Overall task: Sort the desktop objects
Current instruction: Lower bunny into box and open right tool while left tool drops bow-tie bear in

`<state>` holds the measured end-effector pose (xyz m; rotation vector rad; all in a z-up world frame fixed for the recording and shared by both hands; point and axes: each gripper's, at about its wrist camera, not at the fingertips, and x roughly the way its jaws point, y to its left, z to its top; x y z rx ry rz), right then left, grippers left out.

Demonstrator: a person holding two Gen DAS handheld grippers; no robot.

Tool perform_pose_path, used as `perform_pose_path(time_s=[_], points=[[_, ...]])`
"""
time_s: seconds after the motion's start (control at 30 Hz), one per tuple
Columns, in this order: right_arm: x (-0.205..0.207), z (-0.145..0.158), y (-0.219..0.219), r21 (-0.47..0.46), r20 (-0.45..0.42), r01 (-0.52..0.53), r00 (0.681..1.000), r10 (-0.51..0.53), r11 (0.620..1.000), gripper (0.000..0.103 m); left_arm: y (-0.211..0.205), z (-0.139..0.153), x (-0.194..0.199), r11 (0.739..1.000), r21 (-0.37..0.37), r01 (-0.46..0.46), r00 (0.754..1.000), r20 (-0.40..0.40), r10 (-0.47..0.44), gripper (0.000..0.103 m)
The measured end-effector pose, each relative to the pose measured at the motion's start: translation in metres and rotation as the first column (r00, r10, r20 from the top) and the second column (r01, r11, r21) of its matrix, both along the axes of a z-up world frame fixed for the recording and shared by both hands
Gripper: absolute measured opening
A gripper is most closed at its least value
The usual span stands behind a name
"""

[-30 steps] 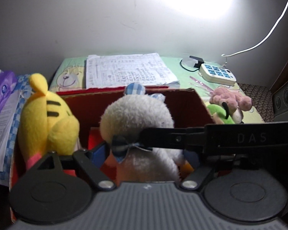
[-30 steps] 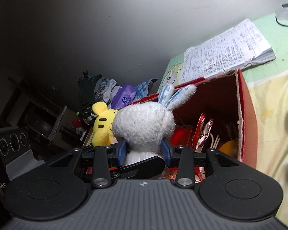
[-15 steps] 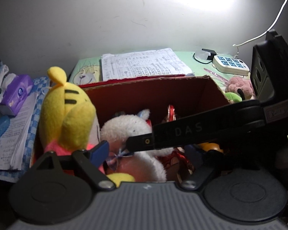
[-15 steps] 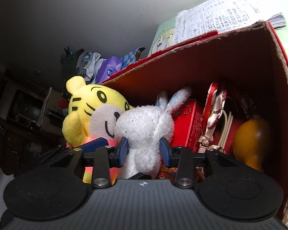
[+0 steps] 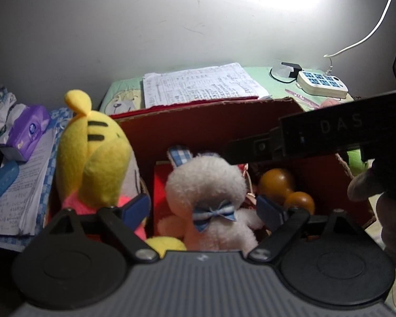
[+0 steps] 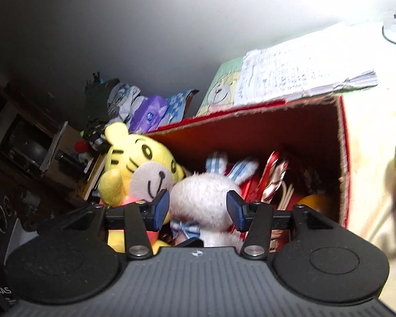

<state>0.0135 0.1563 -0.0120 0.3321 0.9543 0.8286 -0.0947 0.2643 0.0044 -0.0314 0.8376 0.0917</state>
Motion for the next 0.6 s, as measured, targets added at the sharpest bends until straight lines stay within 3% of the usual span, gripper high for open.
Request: perform_pose_path(time_s=[0.13, 0.37, 0.47, 0.57, 0.6], points=[[0.009, -0.007, 0.011, -0.099, 0.018, 0.051, 0.999, -0.049, 0.994, 0.023, -0.002, -0.001, 0.001, 1.000, 0.026, 0.005, 1.000, -0.005, -0.005, 0.090], [0.013, -0.019, 0.016, -0.174, 0.010, 0.070, 0.998, -0.069, 0.982, 0.020, -0.003, -0.001, 0.000, 0.999, 0.049, 0.012, 1.000, -0.004, -0.011, 0.090], [0.012, -0.023, 0.024, -0.197, -0.015, 0.020, 1.000, -0.023, 0.980, 0.020, -0.007, -0.002, 0.004, 0.997, 0.079, 0.009, 1.000, -0.017, -0.008, 0.090], [0.012, -0.029, 0.035, -0.146, -0.070, -0.049, 0.997, 0.040, 0.988, 0.020, -0.008, -0.003, 0.005, 0.993, 0.114, 0.006, 1.000, -0.026, -0.003, 0.088], [0.010, -0.030, 0.040, -0.164, -0.050, -0.050, 0.998, 0.043, 0.985, 0.020, -0.008, -0.003, 0.006, 0.993, 0.117, 0.007, 1.000, -0.028, -0.004, 0.089]])
